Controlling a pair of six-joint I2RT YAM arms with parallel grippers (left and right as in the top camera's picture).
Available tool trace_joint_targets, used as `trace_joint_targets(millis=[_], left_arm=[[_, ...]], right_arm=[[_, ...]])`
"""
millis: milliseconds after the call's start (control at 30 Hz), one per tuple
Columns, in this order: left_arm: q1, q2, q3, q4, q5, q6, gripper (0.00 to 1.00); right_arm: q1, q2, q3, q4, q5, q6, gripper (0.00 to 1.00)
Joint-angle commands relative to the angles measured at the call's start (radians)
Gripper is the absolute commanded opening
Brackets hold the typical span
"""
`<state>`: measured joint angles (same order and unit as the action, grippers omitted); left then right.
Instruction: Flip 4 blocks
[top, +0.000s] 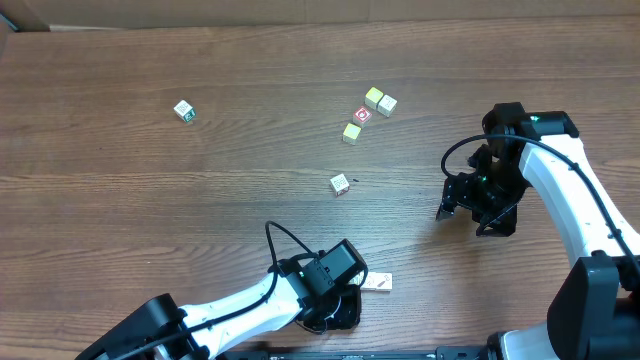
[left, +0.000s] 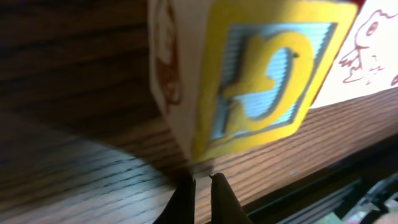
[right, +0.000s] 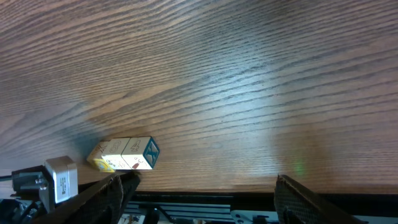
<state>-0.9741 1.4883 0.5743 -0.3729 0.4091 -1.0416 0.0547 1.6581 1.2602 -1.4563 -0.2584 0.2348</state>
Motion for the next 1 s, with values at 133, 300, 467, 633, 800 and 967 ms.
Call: trace_joint_targets(millis=[133,300,467,633,800,967], left_arm=[[0.02,0.022,-0.011,0.037,-0.018,-0.021,0.04],[0.032,0.022,-0.011,0.041,-0.031,-0.021,0.04],[0.051,0.022,-0.011,0.034,-0.039,-0.021,0.04],[0.069,0.022,-0.011,0.031,-0.041,-0.016,0.04],[0.071,0.022,-0.011,0.037,-0.05,-0.013,0.04],[0.072,0.022,-0.011,0.051,-0.055,-0.01,0.04]], right_arm=[[0.002,0.001,0.009,-0.002,-0.005,-0.004,0.79],[0.002,0.001,0.009,-0.002,-0.005,-0.004,0.79],[0.002,0.001,0.009,-0.005,-0.005,-0.004,0.79],[0.002,0.001,0.009,-0.008,-0.005,-0.004,0.79],[0.002,0.001,0.009,-0.008,-0.005,-0.004,0.79],[0.002,0.001,0.009,-0.008,-0.005,-0.004,0.79]])
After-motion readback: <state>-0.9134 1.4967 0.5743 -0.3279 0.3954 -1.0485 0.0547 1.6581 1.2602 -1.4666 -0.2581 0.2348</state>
